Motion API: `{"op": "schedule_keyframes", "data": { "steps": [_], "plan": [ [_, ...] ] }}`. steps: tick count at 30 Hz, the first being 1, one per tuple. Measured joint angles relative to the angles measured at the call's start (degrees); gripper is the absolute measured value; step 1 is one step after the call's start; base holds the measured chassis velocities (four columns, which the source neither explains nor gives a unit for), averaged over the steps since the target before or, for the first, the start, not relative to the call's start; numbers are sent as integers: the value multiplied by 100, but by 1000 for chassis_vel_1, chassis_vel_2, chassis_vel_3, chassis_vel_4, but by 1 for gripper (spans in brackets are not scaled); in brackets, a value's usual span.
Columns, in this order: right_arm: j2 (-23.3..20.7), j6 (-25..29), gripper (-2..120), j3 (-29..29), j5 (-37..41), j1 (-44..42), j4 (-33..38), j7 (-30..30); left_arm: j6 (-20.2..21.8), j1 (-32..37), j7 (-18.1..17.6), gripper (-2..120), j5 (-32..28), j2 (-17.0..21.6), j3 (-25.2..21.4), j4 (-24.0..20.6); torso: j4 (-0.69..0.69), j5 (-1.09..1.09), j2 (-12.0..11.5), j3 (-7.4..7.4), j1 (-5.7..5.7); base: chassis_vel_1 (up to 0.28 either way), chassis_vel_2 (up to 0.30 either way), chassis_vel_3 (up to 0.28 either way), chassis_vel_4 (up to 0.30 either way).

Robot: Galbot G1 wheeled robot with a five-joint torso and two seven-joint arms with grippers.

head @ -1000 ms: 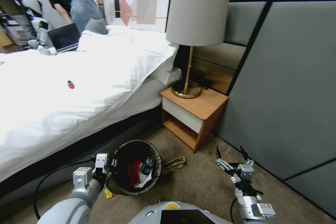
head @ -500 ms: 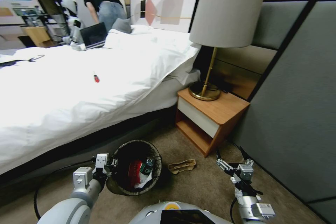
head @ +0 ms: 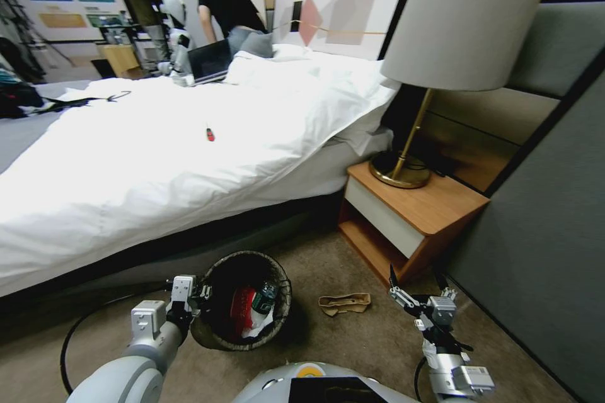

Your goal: Pick up the trash bin, then pick up the garbage from the floor and place it into the trash bin.

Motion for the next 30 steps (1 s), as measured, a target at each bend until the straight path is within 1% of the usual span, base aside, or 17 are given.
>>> {"op": "schedule_keyframes", "data": {
  "steps": [5,8,9,13,14,16,17,19,20,21,22,23,24,25,26,28,30],
  "plan": [
    [3,-112,100,-60,3,-13,-10,51,-26,5,-13,6,5,1,-3,0,2,0,0,0,0,47,56,46,49],
    [-61,-391,100,-160,90,7,-41,98,-35,19,-13,6,8,11,-1,0,-3,0,0,0,0,0,0,0,0],
    [-61,-391,100,-160,90,7,-41,98,-35,19,-13,6,8,11,-1,0,-3,0,0,0,0,0,0,0,0],
    [-236,-698,100,-99,153,199,-105,37,-36,43,-14,6,-8,47,4,0,0,0,0,0,0,0,0,0,0],
    [-318,-865,100,-71,184,276,-108,0,-36,50,-16,6,-16,69,5,0,-1,1,0,0,0,0,0,0,0],
    [-547,-1478,100,-37,352,445,-72,-111,-36,70,-18,6,-25,101,5,0,-1,1,0,0,0,0,0,0,0],
    [-547,-1478,100,-37,352,445,-72,-111,-36,70,-18,6,-25,101,5,0,-1,1,0,0,0,0,0,0,0],
    [-771,-2288,100,-35,584,712,-37,-413,-36,94,-25,6,-42,98,-1,0,1,0,0,0,0,0,0,0,0],
    [-771,-2288,100,-35,584,712,-37,-413,-36,94,-25,6,-42,98,-1,0,1,0,0,0,0,0,0,0,0],
    [-783,-2539,100,-26,608,848,-70,-643,-33,96,-40,6,-67,101,-6,0,1,1,0,0,0,0,0,0,0],
    [-798,-2638,100,-17,615,910,-100,-740,-30,97,-49,6,-80,107,-7,0,0,1,0,0,0,0,0,0,0],
    [-971,-2782,100,-33,644,1029,-192,-855,-25,95,-64,6,-105,140,-7,0,-2,2,0,0,0,0,0,0,0],
    [-971,-2782,100,-33,644,1029,-192,-855,-25,95,-64,6,-105,140,-7,0,-2,2,0,0,0,0,0,0,0],
    [-1193,-2844,100,-48,663,1118,-288,-950,-22,94,-68,6,-115,159,-6,0,0,0,0,0,0,0,0,0,0],
    [-1289,-2868,100,-46,669,1163,-336,-1031,-20,98,-67,6,-118,173,0,0,0,0,0,0,0,0,0,0,0],
    [-1676,-2914,100,-40,705,1281,-516,-1283,-16,109,-67,6,-127,211,7,0,-1,1,0,0,0,0,0,0,0],
    [-1733,-2918,100,-42,717,1298,-541,-1318,-15,112,-67,6,-129,217,6,0,0,0,0,0,0,0,0,0,0]
  ]
}}
